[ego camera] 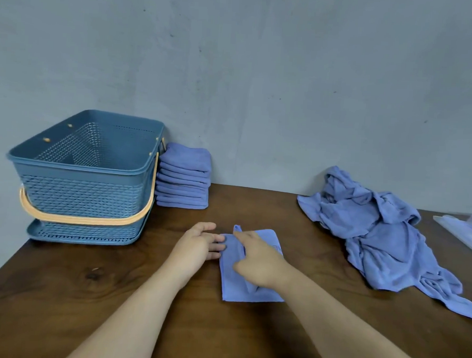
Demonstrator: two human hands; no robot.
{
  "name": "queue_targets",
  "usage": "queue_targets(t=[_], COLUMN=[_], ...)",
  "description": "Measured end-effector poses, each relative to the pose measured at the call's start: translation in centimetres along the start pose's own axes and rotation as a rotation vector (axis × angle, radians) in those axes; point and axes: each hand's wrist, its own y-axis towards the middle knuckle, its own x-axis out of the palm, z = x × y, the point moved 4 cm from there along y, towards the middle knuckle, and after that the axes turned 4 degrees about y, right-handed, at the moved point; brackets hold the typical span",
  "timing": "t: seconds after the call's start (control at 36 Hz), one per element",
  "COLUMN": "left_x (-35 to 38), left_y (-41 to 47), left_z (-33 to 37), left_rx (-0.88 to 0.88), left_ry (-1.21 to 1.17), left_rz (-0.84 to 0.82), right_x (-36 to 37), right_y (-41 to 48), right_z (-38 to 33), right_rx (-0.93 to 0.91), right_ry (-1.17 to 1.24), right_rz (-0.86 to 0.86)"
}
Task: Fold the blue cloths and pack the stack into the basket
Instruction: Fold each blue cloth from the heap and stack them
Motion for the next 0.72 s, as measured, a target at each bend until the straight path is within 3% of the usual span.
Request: queue_targets(t=[0.33, 0.42, 0.5, 0.58, 0.72], left_x=[0.7, 0.3, -0.2, -0.2, 0.3], left_y=[0.1, -0.3, -0.3, -0.5, -1.4], left_z=[0.5, 0.4, 0.1, 0.1, 0.6], left_rx=[-0.036, 0.01, 0.072, 0.122, 0.207], left_ry=[0.086, 0.118, 0.174, 0.255, 0.44], left_rz=[0.058, 0.025, -0.008, -0.017, -0.074], right_x=[-0.7, -1.3, -4.0, -6.0, -3.6], right_y=[0.6, 0.1, 0.0, 0.3, 1.5], right_z=[-1.0, -1.4, -0.2, 3.4, 7.7], right_rx=[-0.012, -0.048, -0.124, -0.264, -0.383], right_ry=[0.106, 0.361, 0.635, 0.329, 0.003], right_rz=[-0.054, -0.027, 0.203, 0.45, 0.293])
